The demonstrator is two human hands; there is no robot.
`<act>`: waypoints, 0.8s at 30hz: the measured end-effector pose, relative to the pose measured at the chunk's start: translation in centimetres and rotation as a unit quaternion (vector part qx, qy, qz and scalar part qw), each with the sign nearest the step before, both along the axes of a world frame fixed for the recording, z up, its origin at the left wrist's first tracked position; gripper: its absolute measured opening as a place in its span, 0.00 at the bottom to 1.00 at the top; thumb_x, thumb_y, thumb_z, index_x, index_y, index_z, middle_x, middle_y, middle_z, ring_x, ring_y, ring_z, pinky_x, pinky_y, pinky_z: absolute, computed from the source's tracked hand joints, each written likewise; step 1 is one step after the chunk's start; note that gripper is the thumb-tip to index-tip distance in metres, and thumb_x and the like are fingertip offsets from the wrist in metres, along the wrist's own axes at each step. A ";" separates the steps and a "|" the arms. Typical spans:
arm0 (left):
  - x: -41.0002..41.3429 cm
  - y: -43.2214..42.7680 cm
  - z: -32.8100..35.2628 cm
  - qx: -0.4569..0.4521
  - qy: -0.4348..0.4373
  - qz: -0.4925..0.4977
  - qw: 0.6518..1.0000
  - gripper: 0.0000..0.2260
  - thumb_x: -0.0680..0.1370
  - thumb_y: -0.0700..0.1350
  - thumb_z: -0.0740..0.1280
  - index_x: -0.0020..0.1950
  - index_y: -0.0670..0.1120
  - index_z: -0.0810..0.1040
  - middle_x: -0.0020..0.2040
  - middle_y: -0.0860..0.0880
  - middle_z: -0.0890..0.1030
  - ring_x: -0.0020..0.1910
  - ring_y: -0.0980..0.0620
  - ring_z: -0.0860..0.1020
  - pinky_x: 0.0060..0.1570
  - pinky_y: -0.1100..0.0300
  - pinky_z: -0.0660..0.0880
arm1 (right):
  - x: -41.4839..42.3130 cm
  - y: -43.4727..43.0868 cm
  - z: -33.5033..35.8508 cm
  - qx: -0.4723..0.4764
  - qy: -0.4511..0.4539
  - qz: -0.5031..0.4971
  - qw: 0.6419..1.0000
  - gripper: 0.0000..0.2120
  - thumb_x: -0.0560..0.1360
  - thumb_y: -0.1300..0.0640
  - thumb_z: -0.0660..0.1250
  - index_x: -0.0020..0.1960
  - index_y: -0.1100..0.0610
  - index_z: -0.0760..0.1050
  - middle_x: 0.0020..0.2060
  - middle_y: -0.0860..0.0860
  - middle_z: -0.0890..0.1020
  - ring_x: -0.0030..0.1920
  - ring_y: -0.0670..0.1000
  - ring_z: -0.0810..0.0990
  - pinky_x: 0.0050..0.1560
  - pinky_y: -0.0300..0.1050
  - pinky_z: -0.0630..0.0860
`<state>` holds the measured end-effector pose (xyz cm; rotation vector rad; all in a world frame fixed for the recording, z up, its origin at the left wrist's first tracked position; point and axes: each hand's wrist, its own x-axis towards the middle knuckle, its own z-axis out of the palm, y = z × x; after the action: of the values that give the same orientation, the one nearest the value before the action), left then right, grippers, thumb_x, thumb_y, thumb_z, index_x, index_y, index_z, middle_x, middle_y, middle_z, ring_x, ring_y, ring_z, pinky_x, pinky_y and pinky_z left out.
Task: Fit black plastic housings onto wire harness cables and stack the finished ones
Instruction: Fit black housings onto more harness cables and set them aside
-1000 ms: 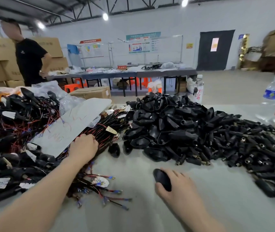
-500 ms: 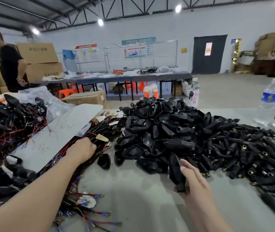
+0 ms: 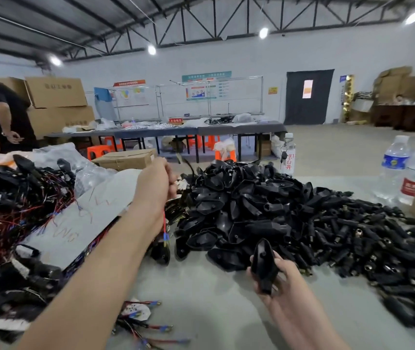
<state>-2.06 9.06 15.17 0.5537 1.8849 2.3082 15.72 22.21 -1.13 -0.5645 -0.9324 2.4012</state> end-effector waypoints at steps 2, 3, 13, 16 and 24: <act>2.8 -0.2 -1.1 -0.036 0.054 0.033 0.997 0.08 0.77 0.48 0.61 0.39 0.50 0.75 0.28 0.57 0.68 0.27 0.56 0.65 0.29 0.61 0.63 | 0.5 0.0 0.2 -0.033 0.023 0.001 0.999 0.14 0.81 0.59 0.61 0.65 0.60 0.76 0.50 0.61 0.86 0.46 0.60 0.86 0.39 0.47 0.82; 4.0 -0.3 -1.9 -0.031 0.060 0.030 0.997 0.08 0.78 0.50 0.62 0.41 0.52 0.79 0.27 0.58 0.68 0.26 0.57 0.65 0.27 0.63 0.63 | 1.0 0.1 0.2 -0.043 0.034 0.000 0.998 0.15 0.79 0.59 0.62 0.64 0.61 0.76 0.49 0.61 0.86 0.46 0.60 0.86 0.38 0.46 0.83; 11.3 -0.3 -13.7 0.133 -0.109 -0.033 0.984 0.13 0.85 0.52 0.57 0.44 0.47 0.72 0.30 0.53 0.75 0.24 0.54 0.70 0.21 0.62 0.65 | 6.5 1.0 -0.9 -0.135 0.046 0.001 0.990 0.11 0.72 0.63 0.65 0.38 0.68 0.84 0.42 0.62 0.84 0.38 0.60 0.86 0.31 0.46 0.81; 12.0 0.4 -15.5 0.176 -0.184 -0.070 0.964 0.13 0.84 0.50 0.57 0.48 0.42 0.72 0.43 0.44 0.86 0.30 0.51 0.81 0.26 0.62 0.76 | 6.9 1.1 -1.4 -0.158 0.055 0.016 0.986 0.12 0.70 0.58 0.70 0.46 0.67 0.85 0.49 0.61 0.85 0.44 0.57 0.86 0.33 0.41 0.81; 12.3 -0.1 -16.6 0.205 -0.218 -0.114 0.947 0.04 0.80 0.35 0.63 0.49 0.43 0.74 0.44 0.39 0.85 0.41 0.47 0.86 0.40 0.61 0.82 | 7.2 1.2 -1.5 -0.056 -0.008 -0.036 0.998 0.23 0.73 0.45 0.67 0.61 0.58 0.79 0.54 0.56 0.86 0.45 0.51 0.85 0.32 0.38 0.79</act>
<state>10.22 8.95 -1.41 0.2449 1.0935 2.4154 22.91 23.38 -2.67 -0.6475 -0.7738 2.3981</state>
